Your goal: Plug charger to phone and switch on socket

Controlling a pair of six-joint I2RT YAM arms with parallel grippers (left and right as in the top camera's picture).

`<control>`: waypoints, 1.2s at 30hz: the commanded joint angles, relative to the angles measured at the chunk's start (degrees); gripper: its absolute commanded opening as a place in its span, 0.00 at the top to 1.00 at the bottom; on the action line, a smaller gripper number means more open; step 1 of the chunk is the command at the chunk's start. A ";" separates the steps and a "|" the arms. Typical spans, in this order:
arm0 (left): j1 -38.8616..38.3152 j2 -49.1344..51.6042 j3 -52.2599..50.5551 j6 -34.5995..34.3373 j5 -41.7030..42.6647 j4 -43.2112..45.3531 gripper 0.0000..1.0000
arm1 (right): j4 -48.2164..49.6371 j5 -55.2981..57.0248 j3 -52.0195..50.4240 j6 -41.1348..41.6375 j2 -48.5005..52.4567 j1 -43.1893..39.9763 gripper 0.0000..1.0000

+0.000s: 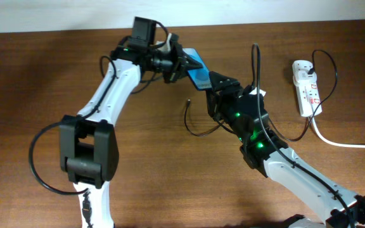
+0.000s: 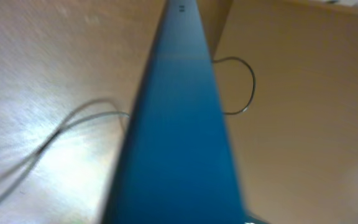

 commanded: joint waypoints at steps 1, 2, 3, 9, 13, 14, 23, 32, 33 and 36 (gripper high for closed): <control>3.26 0.26 0.28 7.41 1.55 -0.07 1.00 | -0.50 -0.07 1.18 -11.82 -0.22 -1.29 0.31; 3.82 0.26 0.28 8.63 1.99 -0.31 1.00 | -0.96 -0.09 1.18 -15.67 -0.22 -1.62 0.28; 4.68 0.26 0.26 10.75 2.34 -1.14 1.00 | -1.68 -0.11 1.18 -19.34 -0.22 -1.99 0.26; 10.64 0.26 0.26 19.93 2.56 -11.19 1.00 | -7.43 -1.40 1.18 -40.44 -0.22 -3.48 0.04; 15.21 0.26 0.26 29.27 10.86 -15.50 1.00 | -10.99 -5.95 1.18 -57.61 -0.22 -3.50 0.07; 16.24 0.26 0.26 31.21 14.23 -15.61 1.00 | -11.28 -6.71 1.20 -59.56 -0.22 -3.50 0.18; 20.48 0.26 0.24 36.04 23.39 -15.61 1.00 | -43.36 -10.93 24.15 -72.37 4.33 -3.50 0.22; 20.48 0.26 -0.04 39.08 23.08 -17.27 1.00 | -55.47 -12.81 38.14 -73.68 18.80 -2.91 0.46; 20.50 0.26 -0.04 39.08 22.93 -17.25 1.00 | -55.23 -12.83 38.14 -73.66 20.24 -2.91 0.49; 20.72 0.26 -0.04 39.06 22.97 -17.03 1.00 | -52.61 -14.69 38.14 -73.26 25.07 -2.78 0.54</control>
